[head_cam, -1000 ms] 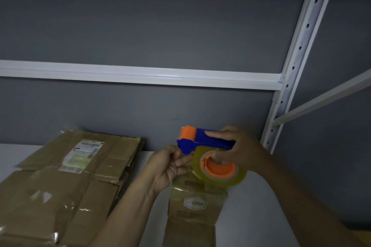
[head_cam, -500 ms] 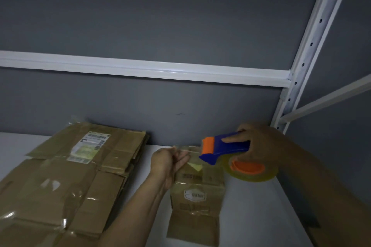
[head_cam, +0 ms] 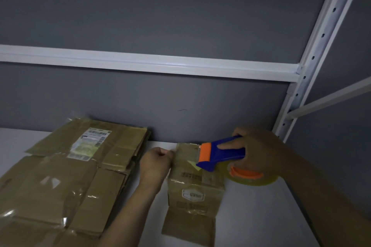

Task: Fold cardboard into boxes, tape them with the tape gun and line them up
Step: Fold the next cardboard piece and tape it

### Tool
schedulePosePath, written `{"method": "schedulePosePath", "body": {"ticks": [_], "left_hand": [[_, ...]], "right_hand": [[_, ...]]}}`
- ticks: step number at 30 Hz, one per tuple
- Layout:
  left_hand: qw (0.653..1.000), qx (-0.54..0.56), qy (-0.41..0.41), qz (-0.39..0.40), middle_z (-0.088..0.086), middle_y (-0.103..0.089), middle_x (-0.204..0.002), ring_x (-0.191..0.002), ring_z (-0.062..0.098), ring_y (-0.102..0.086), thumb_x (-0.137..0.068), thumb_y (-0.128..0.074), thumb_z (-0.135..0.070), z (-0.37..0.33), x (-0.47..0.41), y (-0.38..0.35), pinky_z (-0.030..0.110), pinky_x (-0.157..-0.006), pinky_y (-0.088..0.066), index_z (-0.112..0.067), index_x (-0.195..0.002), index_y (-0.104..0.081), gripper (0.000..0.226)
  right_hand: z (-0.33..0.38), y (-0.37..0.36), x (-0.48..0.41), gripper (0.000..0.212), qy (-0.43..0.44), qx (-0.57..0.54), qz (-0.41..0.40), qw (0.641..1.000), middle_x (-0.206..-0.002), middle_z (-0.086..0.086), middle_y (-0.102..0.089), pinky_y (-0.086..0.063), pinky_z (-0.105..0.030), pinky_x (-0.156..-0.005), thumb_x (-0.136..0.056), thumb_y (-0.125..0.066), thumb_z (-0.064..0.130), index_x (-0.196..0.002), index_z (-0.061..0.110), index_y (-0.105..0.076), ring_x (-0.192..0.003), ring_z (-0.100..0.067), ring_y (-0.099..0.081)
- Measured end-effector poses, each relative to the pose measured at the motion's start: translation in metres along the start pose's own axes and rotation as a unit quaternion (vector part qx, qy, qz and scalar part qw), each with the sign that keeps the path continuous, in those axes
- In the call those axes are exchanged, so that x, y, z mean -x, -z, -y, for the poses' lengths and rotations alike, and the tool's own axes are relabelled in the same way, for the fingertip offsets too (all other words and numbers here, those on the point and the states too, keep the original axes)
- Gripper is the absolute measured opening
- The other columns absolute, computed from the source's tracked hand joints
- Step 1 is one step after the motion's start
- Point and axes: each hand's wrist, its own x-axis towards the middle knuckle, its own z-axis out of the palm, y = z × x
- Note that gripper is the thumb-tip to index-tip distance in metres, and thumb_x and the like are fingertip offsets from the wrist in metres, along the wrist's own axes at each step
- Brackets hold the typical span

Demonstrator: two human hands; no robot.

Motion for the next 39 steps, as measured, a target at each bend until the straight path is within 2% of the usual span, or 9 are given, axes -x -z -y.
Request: {"method": "schedulePosePath", "body": {"ticks": [10,17,21,24,27,30,32,35,39], "left_hand": [[0.992,0.085,0.079,0.047,0.015,-0.053,-0.065,-0.067,0.024,-0.051,-0.084,-0.065,-0.003,0.011,-0.013,-0.002,0.035,-0.068,-0.045,-0.004,-0.061,-0.056,0.024],[0.993,-0.033,0.068,0.091,0.008,-0.065,-0.087,-0.082,0.023,-0.065,-0.086,-0.067,-0.038,0.033,-0.013,0.001,0.046,-0.081,-0.056,-0.010,-0.085,-0.058,0.030],[0.989,-0.045,-0.142,-0.020,-0.005,-0.062,-0.103,-0.101,0.017,-0.062,-0.092,-0.057,-0.002,0.037,0.002,-0.001,0.034,-0.089,-0.053,-0.030,-0.096,-0.058,0.028],[0.977,-0.002,-0.187,0.104,-0.027,-0.059,-0.116,-0.107,-0.006,-0.057,-0.099,-0.050,-0.022,0.024,0.015,-0.002,0.010,-0.089,-0.044,-0.038,-0.123,-0.051,0.028],[0.931,-0.168,-0.181,0.268,-0.019,-0.034,-0.142,-0.130,0.000,-0.039,-0.084,-0.061,-0.061,0.019,0.008,0.000,0.017,-0.103,-0.037,-0.032,-0.151,-0.013,0.087],[0.854,-0.363,-0.241,0.283,-0.001,0.010,-0.160,-0.149,0.022,0.008,-0.059,-0.038,-0.095,0.012,-0.004,-0.001,0.042,-0.121,-0.005,-0.023,-0.154,0.009,0.128],[0.780,-0.474,-0.305,0.273,0.000,0.030,-0.151,-0.142,0.020,0.030,-0.057,-0.032,-0.098,0.009,-0.008,-0.004,0.038,-0.117,0.013,-0.014,-0.152,0.016,0.135],[0.779,-0.457,-0.295,0.313,-0.007,0.028,-0.152,-0.140,0.007,0.027,-0.061,-0.060,-0.084,0.008,-0.006,-0.008,0.023,-0.114,0.009,-0.017,-0.152,0.017,0.137],[0.770,-0.479,-0.300,0.297,-0.010,0.019,-0.157,-0.137,-0.002,0.020,-0.038,-0.038,-0.098,0.004,-0.017,-0.004,0.018,-0.112,0.008,-0.019,-0.154,0.011,0.148]], "right_hand": [[0.005,-0.003,-0.003,0.057,0.000,0.001,0.005,1.000,-0.112,0.008,-0.053,-0.034,-0.021,-0.073,-0.077,-0.070,0.049,-0.131,0.048,-0.050,-0.095,-0.011,-0.052],[0.007,-0.004,-0.002,0.056,-0.010,0.003,0.002,1.000,-0.112,0.008,-0.053,-0.029,-0.020,-0.070,-0.077,-0.071,0.047,-0.130,0.045,-0.052,-0.096,-0.011,-0.053],[0.008,-0.006,-0.002,0.056,-0.013,-0.012,-0.006,1.000,-0.112,0.007,-0.052,-0.029,-0.020,-0.071,-0.077,-0.072,0.043,-0.129,0.044,-0.054,-0.096,-0.012,-0.052],[0.008,-0.007,-0.001,0.057,-0.015,-0.009,0.000,1.000,-0.112,0.007,-0.051,-0.029,-0.020,-0.071,-0.077,-0.072,0.043,-0.131,0.044,-0.052,-0.096,-0.011,-0.051],[0.007,-0.007,-0.003,0.056,-0.020,-0.020,-0.005,1.000,-0.109,0.009,-0.051,-0.029,-0.016,-0.065,-0.076,-0.072,0.041,-0.129,0.045,-0.054,-0.090,-0.009,-0.050],[0.005,-0.006,-0.004,0.057,-0.009,-0.030,-0.004,0.999,-0.105,0.011,-0.050,-0.029,-0.010,-0.065,-0.075,-0.073,0.041,-0.128,0.046,-0.054,-0.085,-0.006,-0.046],[0.005,-0.003,-0.003,0.057,-0.005,-0.031,0.001,1.000,-0.108,0.011,-0.050,-0.035,-0.018,-0.072,-0.076,-0.072,0.045,-0.130,0.047,-0.052,-0.088,-0.006,-0.047],[0.002,-0.001,-0.003,0.056,0.002,-0.017,0.016,1.000,-0.116,0.009,-0.051,-0.041,-0.024,-0.082,-0.079,-0.067,0.051,-0.132,0.051,-0.047,-0.095,-0.009,-0.051],[-0.011,0.001,0.007,0.059,-0.020,-0.039,0.051,0.998,-0.111,0.010,-0.049,-0.040,-0.019,-0.075,-0.078,-0.066,0.060,-0.132,0.051,-0.046,-0.095,-0.007,-0.049]]}}
